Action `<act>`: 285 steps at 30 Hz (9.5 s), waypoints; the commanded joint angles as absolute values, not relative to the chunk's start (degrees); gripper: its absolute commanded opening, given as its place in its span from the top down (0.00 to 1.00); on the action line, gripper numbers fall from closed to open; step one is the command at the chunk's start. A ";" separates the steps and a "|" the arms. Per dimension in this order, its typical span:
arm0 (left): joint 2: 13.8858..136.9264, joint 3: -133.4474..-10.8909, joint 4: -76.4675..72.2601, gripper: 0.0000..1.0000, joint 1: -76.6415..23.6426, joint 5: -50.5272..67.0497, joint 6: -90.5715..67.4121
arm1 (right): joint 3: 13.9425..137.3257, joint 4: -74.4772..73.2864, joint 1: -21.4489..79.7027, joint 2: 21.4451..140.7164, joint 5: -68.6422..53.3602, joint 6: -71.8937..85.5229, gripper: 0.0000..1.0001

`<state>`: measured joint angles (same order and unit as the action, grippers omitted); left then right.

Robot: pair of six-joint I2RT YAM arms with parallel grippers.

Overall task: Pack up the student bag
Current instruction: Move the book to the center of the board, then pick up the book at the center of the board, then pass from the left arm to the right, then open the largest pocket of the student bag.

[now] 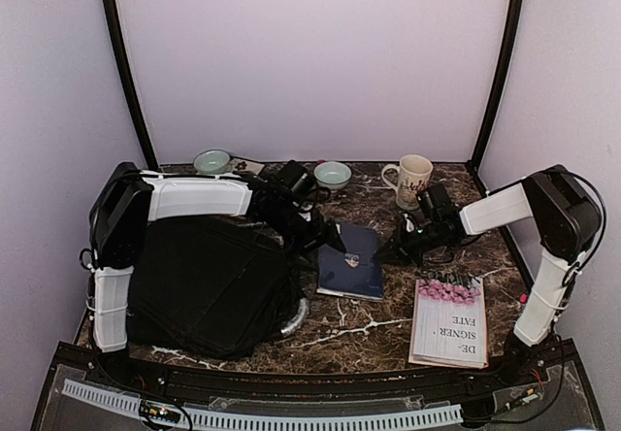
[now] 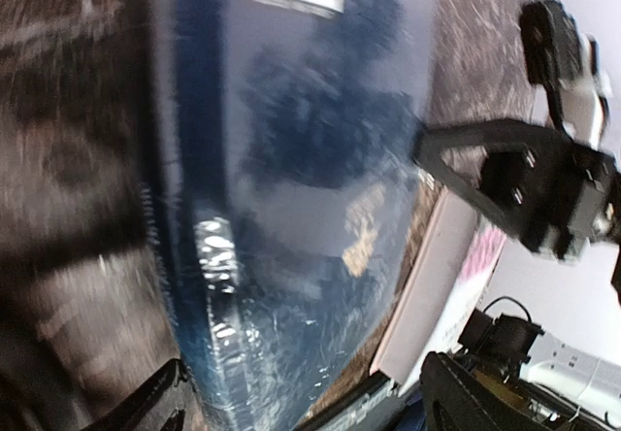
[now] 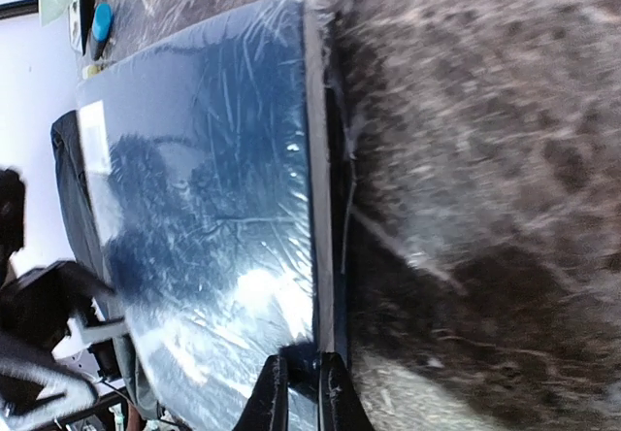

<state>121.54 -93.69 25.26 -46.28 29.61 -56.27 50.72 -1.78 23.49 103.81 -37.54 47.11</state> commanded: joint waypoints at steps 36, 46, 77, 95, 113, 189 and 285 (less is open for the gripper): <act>75.09 -58.97 28.38 0.07 -51.76 11.66 -57.98 | 61.73 -18.25 44.01 101.54 -44.28 37.07 0.60; 78.68 -53.76 22.53 0.04 -51.80 17.07 -62.98 | 56.52 -24.61 40.60 96.75 -39.02 30.13 0.29; 93.25 -44.02 -4.85 0.01 -53.70 22.21 -71.35 | 59.02 -19.86 39.59 110.32 -43.58 28.74 0.63; 94.66 -50.57 -11.98 0.67 -54.74 20.77 -66.23 | 58.99 -18.69 39.55 108.79 -44.67 31.24 0.64; 82.79 -57.24 -3.96 1.00 -54.34 11.19 -60.12 | 64.27 -20.36 35.60 92.57 -34.56 40.86 0.19; 58.57 -53.81 -19.38 1.00 -47.50 -10.70 -84.87 | 65.60 25.66 53.55 85.41 -14.43 85.15 0.15; 101.64 -71.98 54.17 0.38 -62.58 -11.16 -36.23 | 46.68 -12.50 32.59 50.28 -18.99 62.34 1.00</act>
<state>100.82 -72.73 55.44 -62.52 -7.97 -37.08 45.60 -21.08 32.62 53.43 -17.87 61.60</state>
